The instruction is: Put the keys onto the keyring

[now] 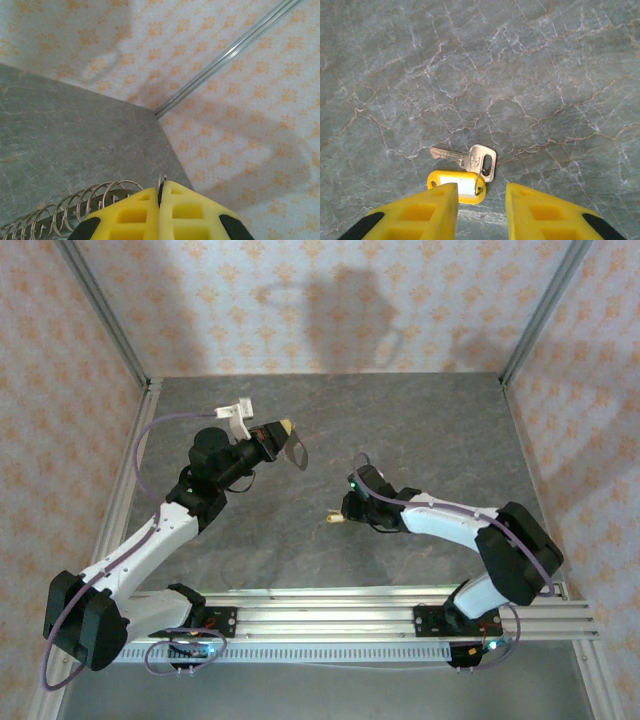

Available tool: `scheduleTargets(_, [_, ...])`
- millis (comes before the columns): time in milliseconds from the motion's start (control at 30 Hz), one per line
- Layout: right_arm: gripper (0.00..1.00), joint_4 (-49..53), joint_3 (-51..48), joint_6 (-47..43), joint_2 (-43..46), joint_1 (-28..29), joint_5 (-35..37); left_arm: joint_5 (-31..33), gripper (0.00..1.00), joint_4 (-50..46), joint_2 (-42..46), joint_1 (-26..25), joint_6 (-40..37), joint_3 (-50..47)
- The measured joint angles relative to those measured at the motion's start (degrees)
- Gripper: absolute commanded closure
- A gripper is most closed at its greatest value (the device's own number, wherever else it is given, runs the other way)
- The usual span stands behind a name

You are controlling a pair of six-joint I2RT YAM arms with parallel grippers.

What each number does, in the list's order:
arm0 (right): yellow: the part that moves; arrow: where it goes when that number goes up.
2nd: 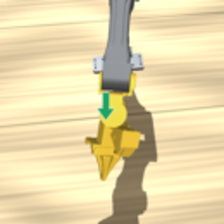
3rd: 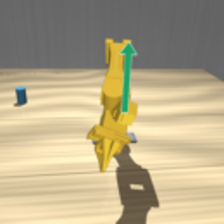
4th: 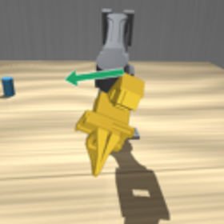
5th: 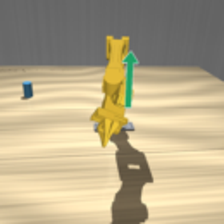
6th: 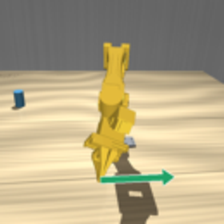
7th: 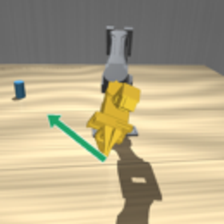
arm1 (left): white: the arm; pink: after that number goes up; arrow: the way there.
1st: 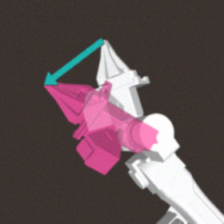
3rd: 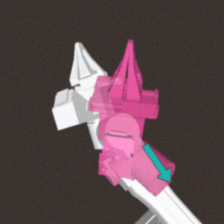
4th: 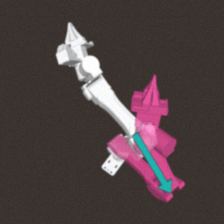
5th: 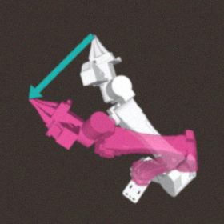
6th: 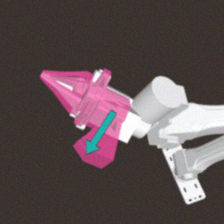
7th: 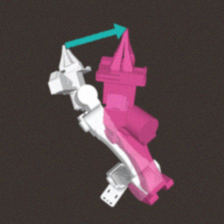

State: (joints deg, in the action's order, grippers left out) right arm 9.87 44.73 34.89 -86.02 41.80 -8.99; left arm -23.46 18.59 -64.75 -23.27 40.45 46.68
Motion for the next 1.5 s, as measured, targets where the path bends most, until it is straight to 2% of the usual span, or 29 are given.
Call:
scheduleTargets(333, [0.69, 0.17, 0.90, 0.61, -2.75, 0.00, -0.07, -0.02, 1.00, 0.00, 0.00, 0.00, -0.02, 0.00])
scheduleTargets(900, [0.75, 2.38, 3.02, 0.59, -5.57, 0.81, -0.42, -0.02, 1.00, 0.07, -0.39, 0.00, -0.02, -0.02])
scheduleTargets(1500, [0.74, 3.63, 4.70, 0.87, -5.29, 2.54, 1.42, -0.02, 1.00, 0.15, -0.66, 0.00, -0.02, -0.13])
